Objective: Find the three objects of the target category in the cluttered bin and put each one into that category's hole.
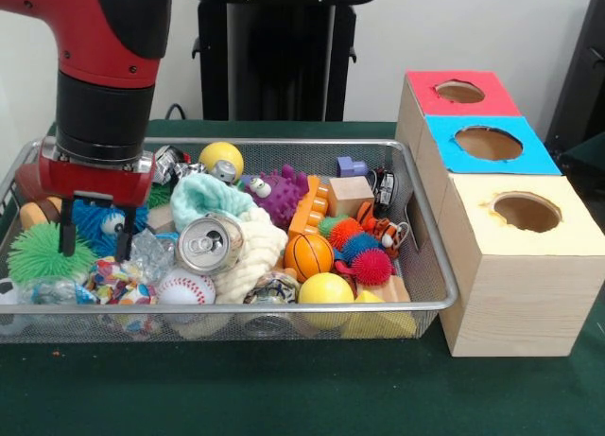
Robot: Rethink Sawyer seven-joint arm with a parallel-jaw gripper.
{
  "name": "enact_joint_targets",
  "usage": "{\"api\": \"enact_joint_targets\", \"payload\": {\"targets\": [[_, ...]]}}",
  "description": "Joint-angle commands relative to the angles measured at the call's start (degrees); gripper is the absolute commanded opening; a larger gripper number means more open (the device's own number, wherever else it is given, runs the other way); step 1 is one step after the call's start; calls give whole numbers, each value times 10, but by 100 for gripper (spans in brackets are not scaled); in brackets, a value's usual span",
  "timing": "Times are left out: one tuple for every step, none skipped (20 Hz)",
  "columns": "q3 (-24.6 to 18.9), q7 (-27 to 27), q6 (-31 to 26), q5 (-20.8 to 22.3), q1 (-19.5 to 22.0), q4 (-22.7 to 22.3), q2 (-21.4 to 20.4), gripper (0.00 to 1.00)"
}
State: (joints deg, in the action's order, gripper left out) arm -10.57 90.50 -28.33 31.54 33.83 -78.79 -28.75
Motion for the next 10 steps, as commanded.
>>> {"api": "enact_joint_targets", "payload": {"targets": [[-61, -72, -70, -6, 11, -48, 12, 100], [-62, -72, -64, -3, 12, -49, 11, 100], [-64, -71, -58, -1, 14, -50, 12, 100], [-64, -68, -50, 1, 15, -52, 12, 100], [-66, -67, -46, 3, 16, -53, 13, 100], [-67, -65, -40, 4, 18, -53, 14, 100], [-68, -63, -34, 6, 19, -54, 15, 100], [-70, -62, -32, 6, 21, -55, 15, 100], [-71, -61, -29, 7, 22, -57, 14, 100], [-73, -58, -24, 8, 23, -59, 13, 100]]}}
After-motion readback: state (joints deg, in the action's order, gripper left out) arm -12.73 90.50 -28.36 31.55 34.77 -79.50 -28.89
